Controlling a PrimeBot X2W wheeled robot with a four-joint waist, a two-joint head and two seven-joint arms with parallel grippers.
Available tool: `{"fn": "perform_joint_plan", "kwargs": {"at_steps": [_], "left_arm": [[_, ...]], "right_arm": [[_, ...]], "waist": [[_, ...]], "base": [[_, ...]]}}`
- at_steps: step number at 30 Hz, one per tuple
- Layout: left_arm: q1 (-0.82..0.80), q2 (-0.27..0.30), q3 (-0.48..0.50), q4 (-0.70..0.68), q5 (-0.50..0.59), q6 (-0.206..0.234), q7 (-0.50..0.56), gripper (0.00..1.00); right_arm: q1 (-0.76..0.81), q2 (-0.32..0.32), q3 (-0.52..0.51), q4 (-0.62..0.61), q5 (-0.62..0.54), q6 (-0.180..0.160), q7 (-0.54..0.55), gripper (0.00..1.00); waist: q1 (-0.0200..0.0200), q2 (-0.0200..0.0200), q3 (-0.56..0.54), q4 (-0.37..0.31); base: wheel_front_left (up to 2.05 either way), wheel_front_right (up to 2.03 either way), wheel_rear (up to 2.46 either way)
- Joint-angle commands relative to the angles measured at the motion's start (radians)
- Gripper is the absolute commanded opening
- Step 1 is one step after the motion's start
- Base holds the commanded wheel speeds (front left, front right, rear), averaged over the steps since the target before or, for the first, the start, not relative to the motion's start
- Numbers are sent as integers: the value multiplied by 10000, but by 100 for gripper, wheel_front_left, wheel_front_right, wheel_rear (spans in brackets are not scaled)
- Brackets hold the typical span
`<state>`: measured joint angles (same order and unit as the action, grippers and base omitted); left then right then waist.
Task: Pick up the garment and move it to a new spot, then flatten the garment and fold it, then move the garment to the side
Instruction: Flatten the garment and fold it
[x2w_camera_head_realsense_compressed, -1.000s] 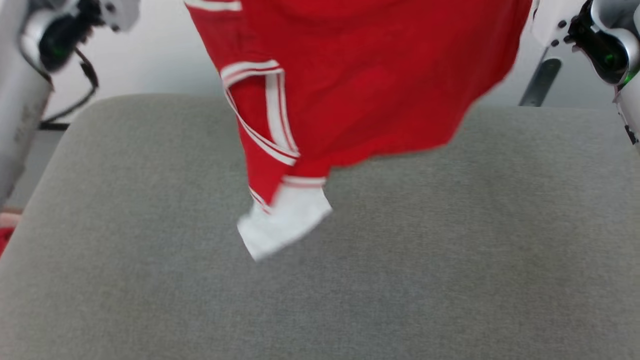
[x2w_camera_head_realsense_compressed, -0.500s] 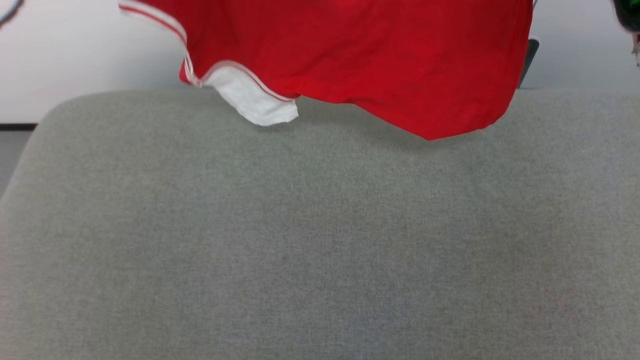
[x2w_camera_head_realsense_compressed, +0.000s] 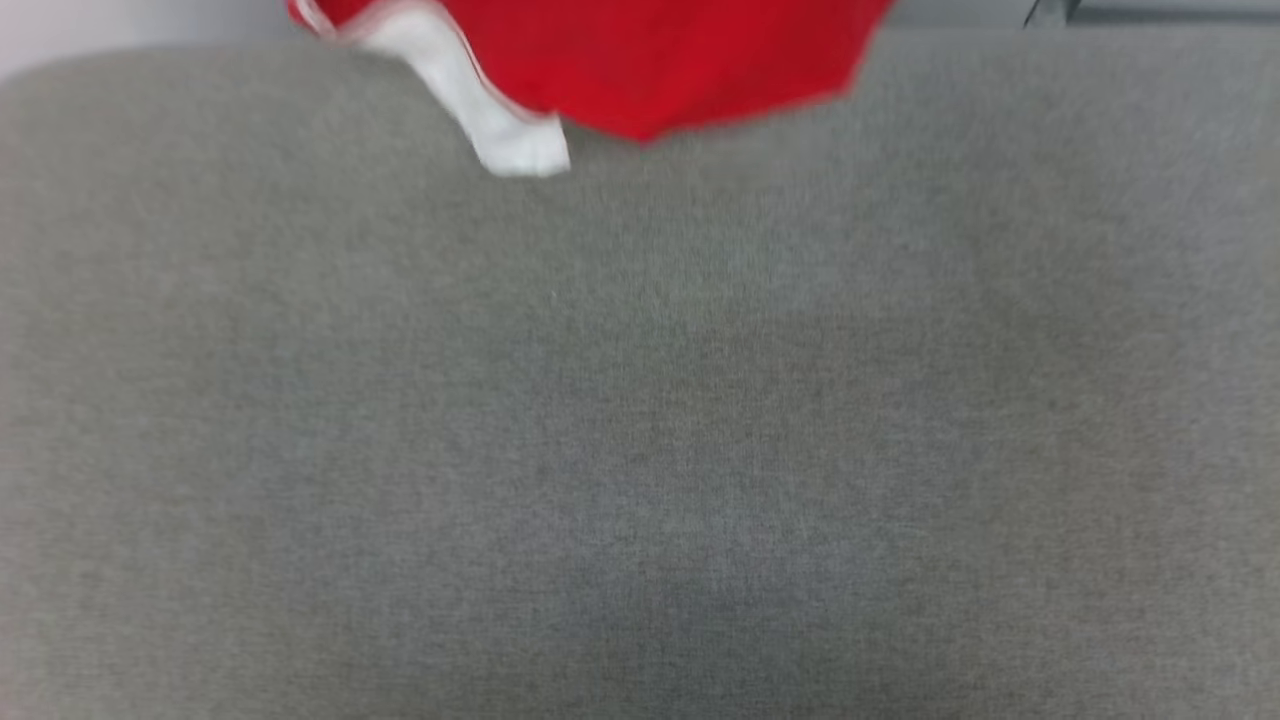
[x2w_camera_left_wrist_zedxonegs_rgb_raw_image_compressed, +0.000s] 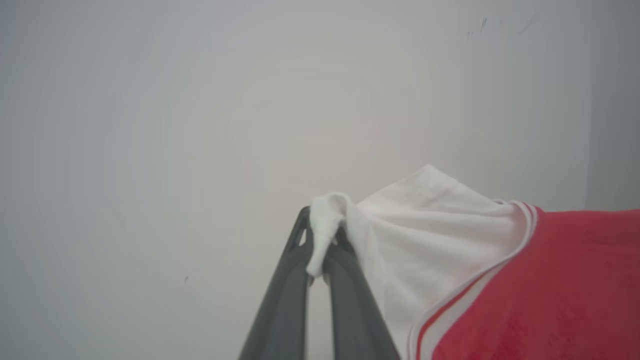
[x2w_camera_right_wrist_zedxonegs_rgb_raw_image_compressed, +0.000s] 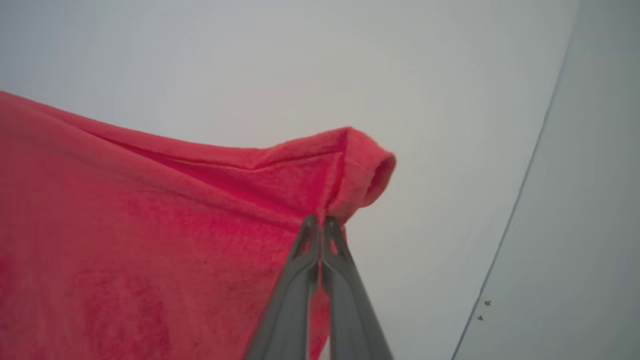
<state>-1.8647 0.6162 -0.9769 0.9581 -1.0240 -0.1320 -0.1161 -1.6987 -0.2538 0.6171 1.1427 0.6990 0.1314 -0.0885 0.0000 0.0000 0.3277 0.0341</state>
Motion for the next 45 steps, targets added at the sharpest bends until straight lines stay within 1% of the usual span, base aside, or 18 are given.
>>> {"fn": "perform_joint_plan", "kwargs": {"at_steps": [1,6,10,14,15,18,23,25,28,32,35,38,41,45], "left_arm": [[-237,-21,-6,180,50,32,-277,0],[-1283,-341,-239,479,603,32,-1211,0],[-1813,-773,-137,501,801,30,-1456,0],[-2254,-810,601,3,1183,30,-1498,0],[-2254,-810,601,3,1183,30,-1498,0],[-1899,-813,1265,-518,1702,30,-1474,0],[-1011,-888,2388,-955,2157,31,-1483,0],[-463,-962,2554,-1098,2357,31,-1483,0],[228,-987,2717,-1249,2352,30,-1484,0],[1055,-1010,2297,-1452,2225,30,-1483,0],[1577,-959,1560,-1723,2032,30,-1483,0],[2069,-713,804,-2043,1725,30,-1484,0],[2643,-476,-190,-2508,1445,30,-1479,0],[3471,121,-1330,-3129,894,30,-1481,0]], "right_arm": [[-242,-59,-48,165,-207,-14,-246,0],[-1257,159,-189,778,-775,-14,-1182,0],[-1869,163,-408,1196,-1427,-14,-1628,0],[-2210,84,-823,1384,-2157,-14,-1761,0],[-2210,84,-823,1384,-2157,-14,-1761,0],[-2213,-16,-1273,1433,-2763,-14,-1770,0],[-1786,-53,-1966,1458,-3732,-14,-1775,0],[-1575,-99,-2254,1463,-3978,-14,-1777,0],[-1295,-113,-2538,1466,-4447,-14,-1778,0],[-861,24,-2722,1472,-4795,-14,-1685,0],[-478,82,-2676,1473,-4959,-14,-1497,0],[34,133,-2553,1473,-4825,-14,-1401,0],[775,225,-2237,1440,-4546,-14,-1250,0],[1958,86,-1709,1053,-3839,-14,-1022,0]], "waist": [[0,0,1372,-133],[0,0,2571,-44],[0,0,3399,190],[0,0,4068,462],[0,0,4068,462],[0,0,4387,675],[0,0,4584,1009],[0,0,4470,1137],[0,0,4247,1246],[0,0,3851,1298],[0,0,3462,1346],[0,0,2914,1378],[0,0,2268,1380],[0,0,1390,1326]], "base": [[0,0,0],[0,0,0],[0,0,0],[0,0,0],[0,0,0],[0,0,0],[0,0,0],[0,0,0],[0,0,0],[0,0,0],[0,0,0],[0,0,0],[0,0,0],[0,0,0]]}}
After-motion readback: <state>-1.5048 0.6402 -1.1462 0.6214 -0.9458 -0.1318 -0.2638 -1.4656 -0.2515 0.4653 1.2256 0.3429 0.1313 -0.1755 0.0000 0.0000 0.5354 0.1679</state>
